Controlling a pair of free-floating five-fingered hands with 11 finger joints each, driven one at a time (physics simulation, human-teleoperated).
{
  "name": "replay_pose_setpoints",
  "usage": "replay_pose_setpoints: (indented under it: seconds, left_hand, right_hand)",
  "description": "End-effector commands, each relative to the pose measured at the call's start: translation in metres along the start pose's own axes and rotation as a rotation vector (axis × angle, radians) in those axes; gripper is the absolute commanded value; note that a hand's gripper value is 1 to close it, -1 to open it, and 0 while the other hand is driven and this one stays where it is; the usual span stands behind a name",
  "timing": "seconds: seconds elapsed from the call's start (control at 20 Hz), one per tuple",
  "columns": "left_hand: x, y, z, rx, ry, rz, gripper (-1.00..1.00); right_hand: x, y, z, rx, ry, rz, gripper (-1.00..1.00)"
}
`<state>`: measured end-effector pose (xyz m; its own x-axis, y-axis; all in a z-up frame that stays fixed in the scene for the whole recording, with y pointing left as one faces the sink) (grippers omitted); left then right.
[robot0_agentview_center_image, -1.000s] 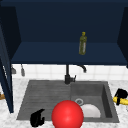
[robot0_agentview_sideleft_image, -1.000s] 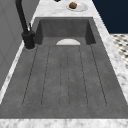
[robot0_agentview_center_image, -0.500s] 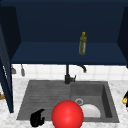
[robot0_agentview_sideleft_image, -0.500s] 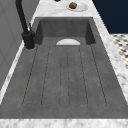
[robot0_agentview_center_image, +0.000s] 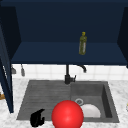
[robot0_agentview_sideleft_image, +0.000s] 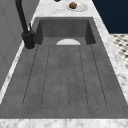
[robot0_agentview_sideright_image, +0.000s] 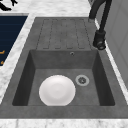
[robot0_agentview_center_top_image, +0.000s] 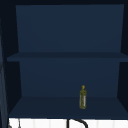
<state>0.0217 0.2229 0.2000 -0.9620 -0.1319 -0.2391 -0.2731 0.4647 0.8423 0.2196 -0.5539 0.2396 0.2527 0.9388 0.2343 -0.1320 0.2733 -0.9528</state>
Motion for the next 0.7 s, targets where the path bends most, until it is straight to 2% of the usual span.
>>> replay_pose_setpoints:
  seconds: [0.0,0.35,0.65]
  left_hand:
    - [0.000,0.000,0.000,0.000,0.000,0.000,0.00]
    - [0.000,0.000,0.000,0.000,0.000,0.000,0.00]
    - [0.000,0.000,0.000,0.000,0.000,0.000,0.00]
  right_hand:
    - [-0.013,0.019,-0.006,-0.016,-0.120,0.012,1.00]
    - [-0.041,0.053,-0.015,-0.053,-0.216,0.005,1.00]
    - [-0.066,0.060,-0.019,-0.088,-0.305,-0.014,1.00]
